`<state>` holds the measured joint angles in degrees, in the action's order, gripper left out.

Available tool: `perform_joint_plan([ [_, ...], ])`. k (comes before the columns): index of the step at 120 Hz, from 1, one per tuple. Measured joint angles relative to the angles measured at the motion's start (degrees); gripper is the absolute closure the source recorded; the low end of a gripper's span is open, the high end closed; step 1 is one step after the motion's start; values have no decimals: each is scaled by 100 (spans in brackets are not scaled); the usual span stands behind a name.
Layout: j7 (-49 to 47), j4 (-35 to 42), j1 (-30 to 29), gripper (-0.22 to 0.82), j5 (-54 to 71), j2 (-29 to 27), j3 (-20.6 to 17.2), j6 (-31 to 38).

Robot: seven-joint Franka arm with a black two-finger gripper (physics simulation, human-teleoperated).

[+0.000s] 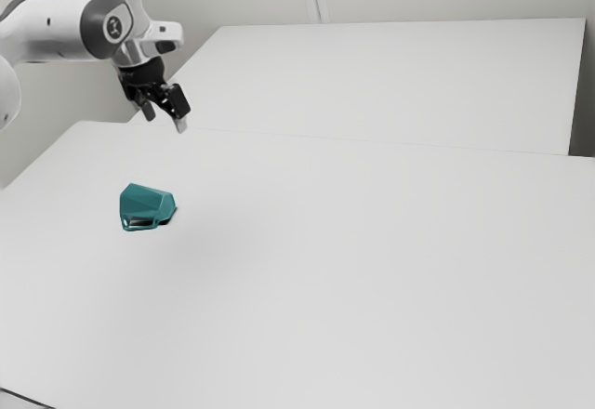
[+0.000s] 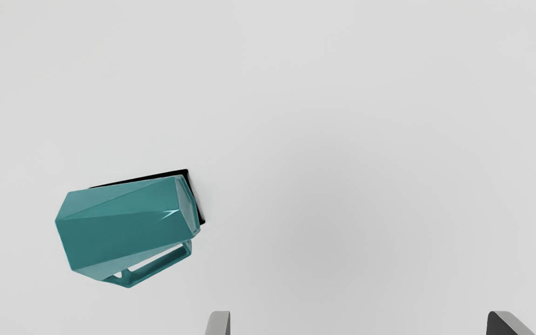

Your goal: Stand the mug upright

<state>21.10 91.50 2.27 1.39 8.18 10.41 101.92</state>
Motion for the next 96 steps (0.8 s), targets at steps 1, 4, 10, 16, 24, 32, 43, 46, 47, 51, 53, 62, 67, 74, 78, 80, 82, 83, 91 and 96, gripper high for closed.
perform_joint_plan([
  [1, 3, 8, -3, 0, -4, -3, 2, 2],
  [4, 10, 27, -5, 0, -16, -25, 15, 8],
  [10, 29, 57, 9, 0, -34, -87, 61, 16],
  [16, 51, 65, 13, 0, -78, -120, 156, 22],
  [24, 90, 50, -159, 0, -283, -107, 275, 29],
  [32, 164, 59, -529, 0, -494, -90, 314, 32],
  [43, 328, 61, -955, 0, -712, -6, 328, 34],
  [46, 375, 58, -1026, 0, -759, 27, 329, 34],
  [47, 391, 58, -1048, 0, -777, 39, 329, 34],
  [51, 461, 56, -1127, 0, -861, 92, 333, 30],
  [53, 499, 56, -1169, 0, -910, 118, 335, 27],
  [62, 686, 30, -1362, 0, -1144, 294, 365, 20],
  [67, 808, 15, -1405, 0, -1315, 448, 462, 17],
  [74, 993, -1, -1538, 0, -1544, 673, 537, 16],
  [78, 1104, -26, -1641, 0, -1676, 801, 553, 15],
  [80, 1161, -49, -1696, 0, -1743, 874, 557, 15],
  [82, 1219, -71, -1753, 0, -1814, 945, 557, 15],
  [83, 1249, -80, -1783, 0, -1848, 978, 556, 15],
  [91, 1487, -134, -2024, 0, -2119, 1214, 543, 14],
  [96, 1635, -178, -2169, 0, -2272, 1359, 527, 13],
])
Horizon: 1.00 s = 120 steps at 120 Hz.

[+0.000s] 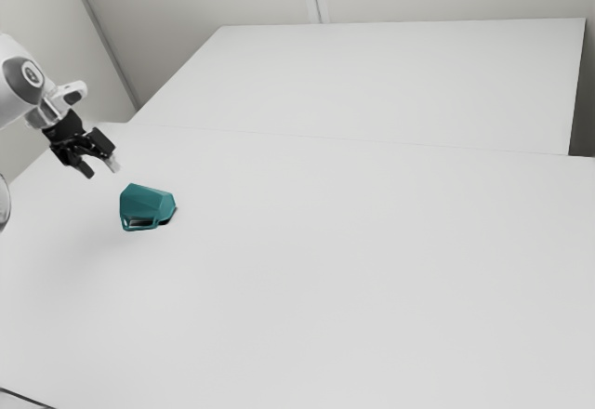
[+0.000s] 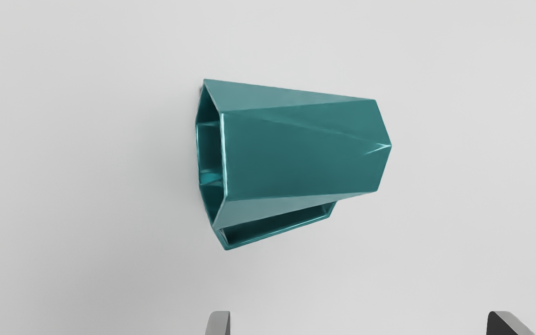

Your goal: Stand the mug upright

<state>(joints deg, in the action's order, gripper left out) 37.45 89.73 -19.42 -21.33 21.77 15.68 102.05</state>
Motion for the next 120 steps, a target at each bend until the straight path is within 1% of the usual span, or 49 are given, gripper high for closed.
perform_joint_plan([
  [13, 382, -133, -285, 0, -341, 322, -41, -3],
  [23, 678, -416, -426, 0, -531, 598, -77, -39],
  [40, 1148, -1012, -778, 0, -849, 1147, -297, -212],
  [54, 1474, -1353, -1034, 0, -1159, 1507, -490, -443],
  [88, 2047, -1475, -1269, 0, -1883, 1881, -623, -971],
  [120, 2375, -1473, -1312, 0, -2428, 2136, -687, -1241],
])
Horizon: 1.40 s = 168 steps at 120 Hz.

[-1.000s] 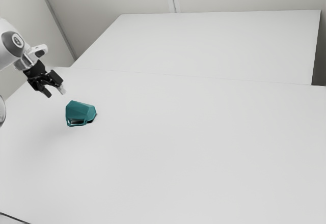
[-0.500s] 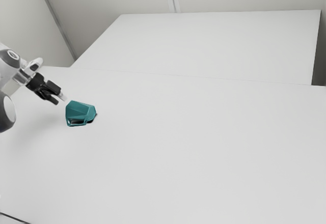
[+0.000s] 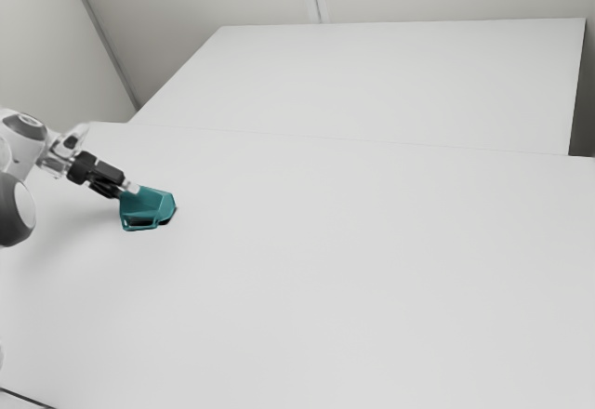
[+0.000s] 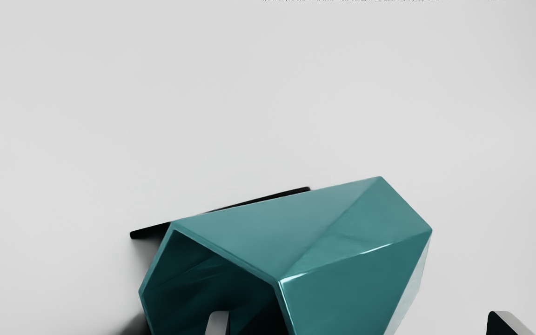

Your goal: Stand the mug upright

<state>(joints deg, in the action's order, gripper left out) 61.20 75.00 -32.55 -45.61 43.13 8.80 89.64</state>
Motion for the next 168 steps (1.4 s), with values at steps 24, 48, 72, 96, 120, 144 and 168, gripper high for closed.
perform_joint_plan([
  [24, 124, 19, -96, 14, -384, 37, -17, -118],
  [48, 187, 64, -168, 44, -643, 29, -19, -269],
  [72, 210, 63, -165, 67, -747, 18, -19, -363],
  [96, 225, 77, -163, 74, -857, 16, -27, -405],
  [120, 228, 85, -118, 77, -978, -10, -57, -426],
  [144, 206, 92, -81, 77, -1011, -51, -112, -439],
  [168, 103, 160, 568, 77, -586, -559, -100, -420],
])
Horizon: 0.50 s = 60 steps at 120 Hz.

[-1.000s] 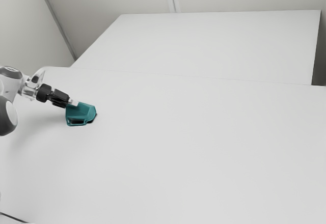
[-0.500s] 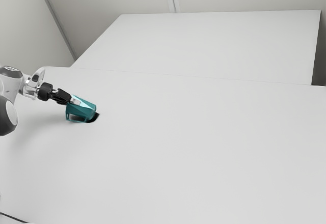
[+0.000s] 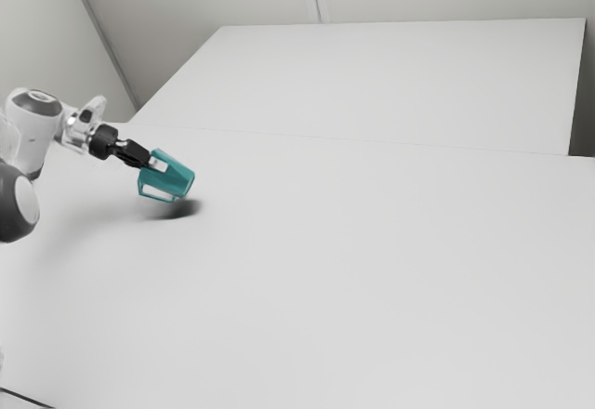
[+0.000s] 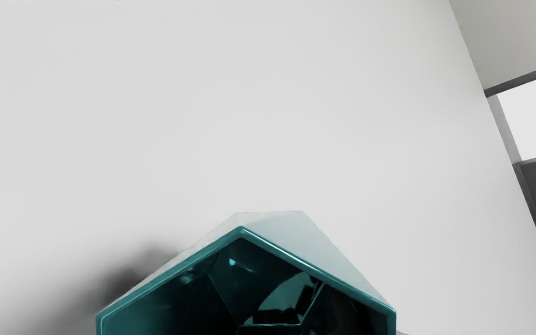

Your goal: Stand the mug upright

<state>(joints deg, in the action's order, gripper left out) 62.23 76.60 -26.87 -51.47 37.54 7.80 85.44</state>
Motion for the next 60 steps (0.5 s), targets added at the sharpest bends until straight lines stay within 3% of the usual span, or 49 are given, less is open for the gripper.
perform_joint_plan([
  [21, -159, 342, 1013, 77, 648, -287, 240, 383],
  [36, -315, 818, 1929, 77, 1207, -559, 529, 1113],
  [60, -682, 1252, 2766, 78, 2488, -886, 605, 2189],
])
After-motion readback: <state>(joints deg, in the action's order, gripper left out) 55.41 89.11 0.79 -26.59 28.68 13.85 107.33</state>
